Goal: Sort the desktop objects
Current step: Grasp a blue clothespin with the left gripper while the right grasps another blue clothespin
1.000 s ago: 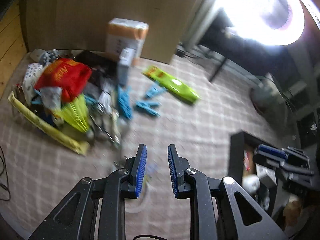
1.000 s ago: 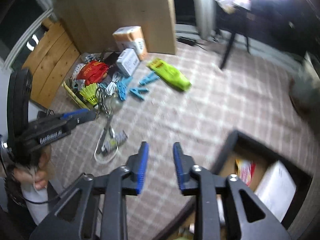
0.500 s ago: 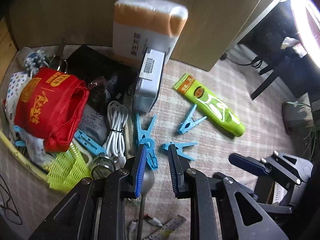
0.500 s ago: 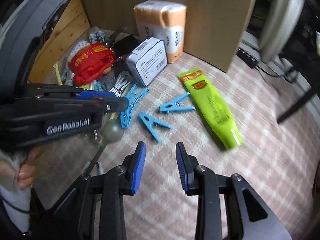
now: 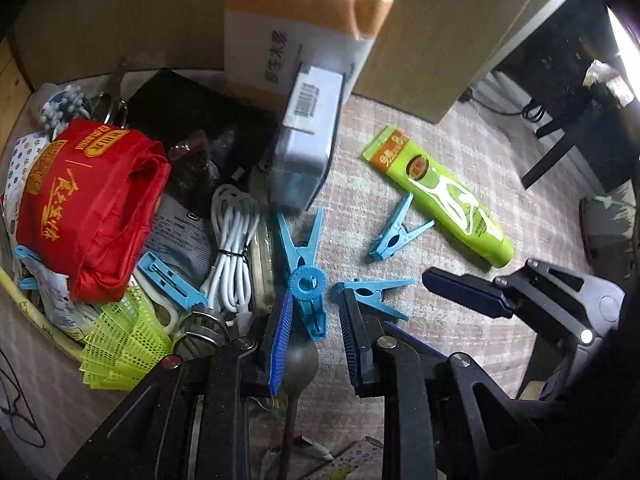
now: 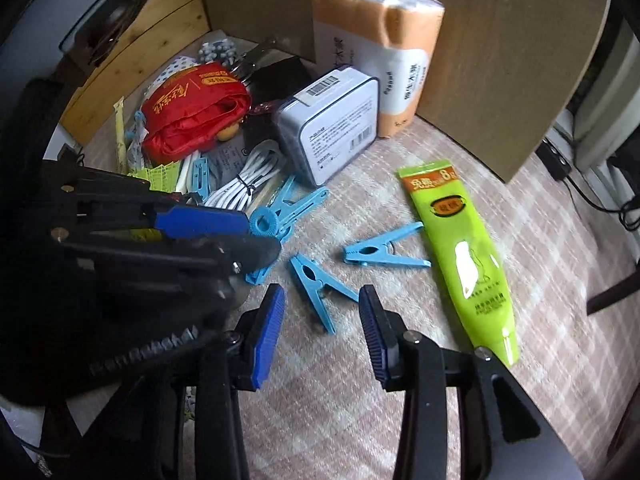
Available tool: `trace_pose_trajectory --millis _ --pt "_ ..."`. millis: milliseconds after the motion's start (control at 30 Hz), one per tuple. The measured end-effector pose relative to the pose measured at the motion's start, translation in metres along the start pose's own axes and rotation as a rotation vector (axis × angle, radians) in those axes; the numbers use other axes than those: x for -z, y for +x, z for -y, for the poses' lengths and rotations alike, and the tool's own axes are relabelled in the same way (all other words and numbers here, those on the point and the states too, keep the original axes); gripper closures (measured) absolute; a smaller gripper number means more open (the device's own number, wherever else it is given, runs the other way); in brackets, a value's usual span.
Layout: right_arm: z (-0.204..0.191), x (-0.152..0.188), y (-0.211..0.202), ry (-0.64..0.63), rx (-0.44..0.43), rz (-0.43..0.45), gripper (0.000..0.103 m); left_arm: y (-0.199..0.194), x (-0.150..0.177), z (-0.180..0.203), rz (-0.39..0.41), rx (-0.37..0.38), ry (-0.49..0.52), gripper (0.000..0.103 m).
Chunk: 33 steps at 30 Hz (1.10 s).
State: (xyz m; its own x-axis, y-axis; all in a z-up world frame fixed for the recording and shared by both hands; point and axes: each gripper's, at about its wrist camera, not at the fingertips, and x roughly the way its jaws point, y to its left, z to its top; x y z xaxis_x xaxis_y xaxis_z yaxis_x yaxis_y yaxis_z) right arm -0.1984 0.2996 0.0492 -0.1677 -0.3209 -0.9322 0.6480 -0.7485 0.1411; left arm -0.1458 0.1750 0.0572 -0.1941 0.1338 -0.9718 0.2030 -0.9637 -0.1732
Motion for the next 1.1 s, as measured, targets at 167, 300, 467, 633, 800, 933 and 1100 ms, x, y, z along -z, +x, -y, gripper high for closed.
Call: trace_pose_trajectory --millis 167,300,467,633,800,933,1100 --pt "0.001 -0.001 0.010 -0.006 0.003 -0.020 0.064 0.010 0.000 0.002 -0.014 -0.014 -0.002 0.079" --pt "0.002 0.000 0.011 0.005 0.001 -0.013 0.064 0.012 0.001 0.003 -0.013 -0.014 0.001 0.084" --pt "0.003 0.003 0.009 0.039 0.003 -0.026 0.080 0.012 0.002 0.005 -0.010 -0.008 0.014 0.088" --pt "0.014 0.016 0.010 0.111 -0.023 -0.076 0.094 0.011 0.009 0.007 -0.007 0.010 0.020 0.089" --pt "0.019 0.029 0.006 0.139 -0.026 -0.071 0.097 0.006 0.015 0.008 0.001 0.023 0.025 0.089" --pt "0.015 0.021 -0.012 0.119 -0.016 -0.002 0.087 -0.002 0.017 0.005 0.022 0.016 0.020 0.089" --pt "0.002 0.007 -0.004 0.065 -0.003 -0.014 0.056 -0.007 0.012 -0.013 0.041 0.017 0.001 0.089"
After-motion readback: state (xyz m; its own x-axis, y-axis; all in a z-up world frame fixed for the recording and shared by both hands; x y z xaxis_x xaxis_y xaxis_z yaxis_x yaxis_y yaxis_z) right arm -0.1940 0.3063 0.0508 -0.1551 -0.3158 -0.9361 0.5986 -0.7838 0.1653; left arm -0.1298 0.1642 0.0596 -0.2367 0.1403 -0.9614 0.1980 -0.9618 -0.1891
